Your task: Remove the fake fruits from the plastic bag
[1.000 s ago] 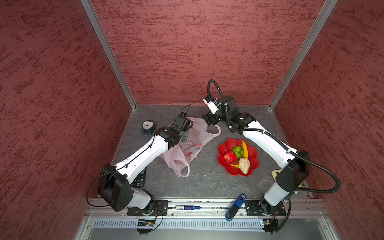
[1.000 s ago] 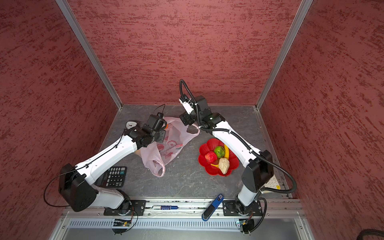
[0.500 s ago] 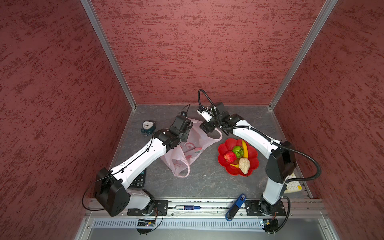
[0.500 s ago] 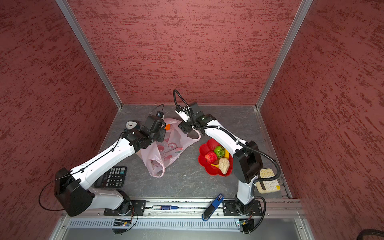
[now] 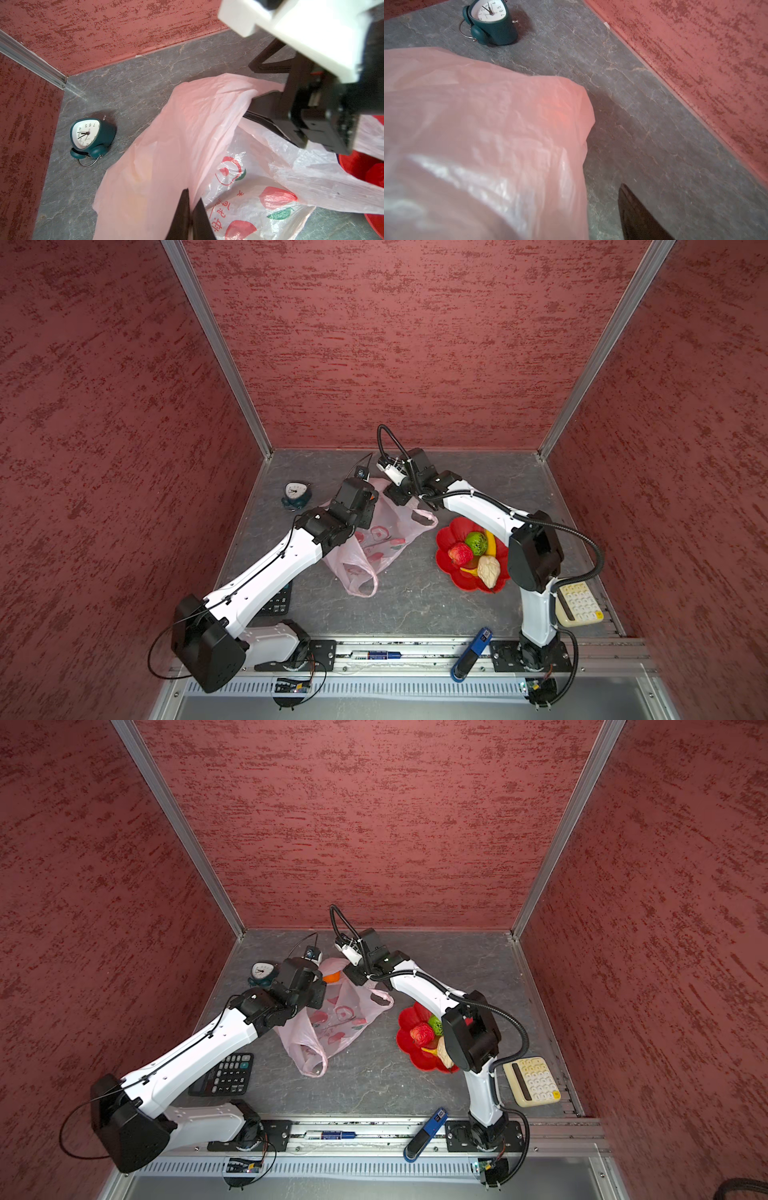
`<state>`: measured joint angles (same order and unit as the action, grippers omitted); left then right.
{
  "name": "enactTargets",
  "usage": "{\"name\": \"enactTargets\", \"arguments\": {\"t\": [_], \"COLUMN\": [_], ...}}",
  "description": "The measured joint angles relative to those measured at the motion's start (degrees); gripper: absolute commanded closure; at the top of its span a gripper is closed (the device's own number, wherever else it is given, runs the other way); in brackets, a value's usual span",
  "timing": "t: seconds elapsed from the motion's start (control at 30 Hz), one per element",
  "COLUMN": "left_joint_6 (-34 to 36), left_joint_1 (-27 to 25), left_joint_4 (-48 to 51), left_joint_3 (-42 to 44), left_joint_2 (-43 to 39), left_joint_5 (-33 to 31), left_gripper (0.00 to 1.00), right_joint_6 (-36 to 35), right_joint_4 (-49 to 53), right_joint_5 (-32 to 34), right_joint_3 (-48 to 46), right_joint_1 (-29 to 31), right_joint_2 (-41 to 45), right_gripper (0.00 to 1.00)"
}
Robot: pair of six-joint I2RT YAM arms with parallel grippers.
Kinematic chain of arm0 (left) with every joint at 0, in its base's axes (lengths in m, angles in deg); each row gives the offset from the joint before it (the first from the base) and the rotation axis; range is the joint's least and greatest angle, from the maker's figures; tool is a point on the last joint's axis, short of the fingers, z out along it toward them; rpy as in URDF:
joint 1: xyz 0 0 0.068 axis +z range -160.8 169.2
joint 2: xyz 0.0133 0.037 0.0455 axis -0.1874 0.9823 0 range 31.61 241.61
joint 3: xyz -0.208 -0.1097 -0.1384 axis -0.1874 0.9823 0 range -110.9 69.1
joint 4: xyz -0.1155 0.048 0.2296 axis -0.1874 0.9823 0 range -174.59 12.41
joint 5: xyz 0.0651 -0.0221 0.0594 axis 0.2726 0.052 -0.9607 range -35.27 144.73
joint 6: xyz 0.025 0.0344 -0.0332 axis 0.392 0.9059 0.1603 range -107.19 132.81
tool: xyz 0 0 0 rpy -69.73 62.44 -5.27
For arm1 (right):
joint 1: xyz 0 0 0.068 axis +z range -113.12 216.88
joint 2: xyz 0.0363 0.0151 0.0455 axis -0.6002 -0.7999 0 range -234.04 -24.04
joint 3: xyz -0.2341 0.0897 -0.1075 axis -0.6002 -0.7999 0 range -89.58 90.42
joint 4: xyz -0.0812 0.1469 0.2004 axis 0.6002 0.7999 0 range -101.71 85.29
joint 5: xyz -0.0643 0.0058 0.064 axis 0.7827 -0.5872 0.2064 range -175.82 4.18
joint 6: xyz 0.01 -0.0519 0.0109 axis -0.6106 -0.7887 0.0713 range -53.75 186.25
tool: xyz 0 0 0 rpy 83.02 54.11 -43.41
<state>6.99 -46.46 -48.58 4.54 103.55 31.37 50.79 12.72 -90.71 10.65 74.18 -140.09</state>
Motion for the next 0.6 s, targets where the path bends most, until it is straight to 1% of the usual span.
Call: {"name": "enactTargets", "arguments": {"t": [0.07,0.13,0.23,0.33,0.43,0.57,0.6], "left_joint_6": [-0.83,-1.44,-2.71,-3.96,-5.7,-9.18,-9.97], "left_joint_1": [0.24,0.61,1.88,3.72,5.44,6.32,6.36], "left_joint_4": [0.17,0.52,1.44,2.56,3.91,7.82,9.07], "left_joint_3": [0.42,1.05,1.81,2.01,2.01,1.95,1.84], "left_joint_2": [-0.24,-0.57,-1.27,-2.19,-3.15,-3.63,-3.63], "left_joint_5": [0.46,0.79,1.49,2.47,3.65,5.49,6.23], "left_gripper": [0.92,0.92,0.91,0.89,0.78,0.54,0.49], "right_joint_6": [0.94,1.77,2.75,3.67,4.22,4.83,5.05], "right_joint_4": [-1.2,-2.71,-4.5,-5.92,-7.21,-7.87,-8.07], "right_joint_5": [0.04,0.04,0.09,0.2,0.59,1.7,2.01], "right_joint_3": [0.17,0.24,0.22,-0.33,-2.19,-5.31,-5.95], "right_joint_1": [0.0,0.04,0.11,0.44,1.38,3.45,4.11], "right_joint_2": [-0.24,-0.2,0.02,1.25,4.13,8.98,9.92], "right_gripper": [0.72,0.78,0.83,0.85,0.86,0.86,0.86]}}
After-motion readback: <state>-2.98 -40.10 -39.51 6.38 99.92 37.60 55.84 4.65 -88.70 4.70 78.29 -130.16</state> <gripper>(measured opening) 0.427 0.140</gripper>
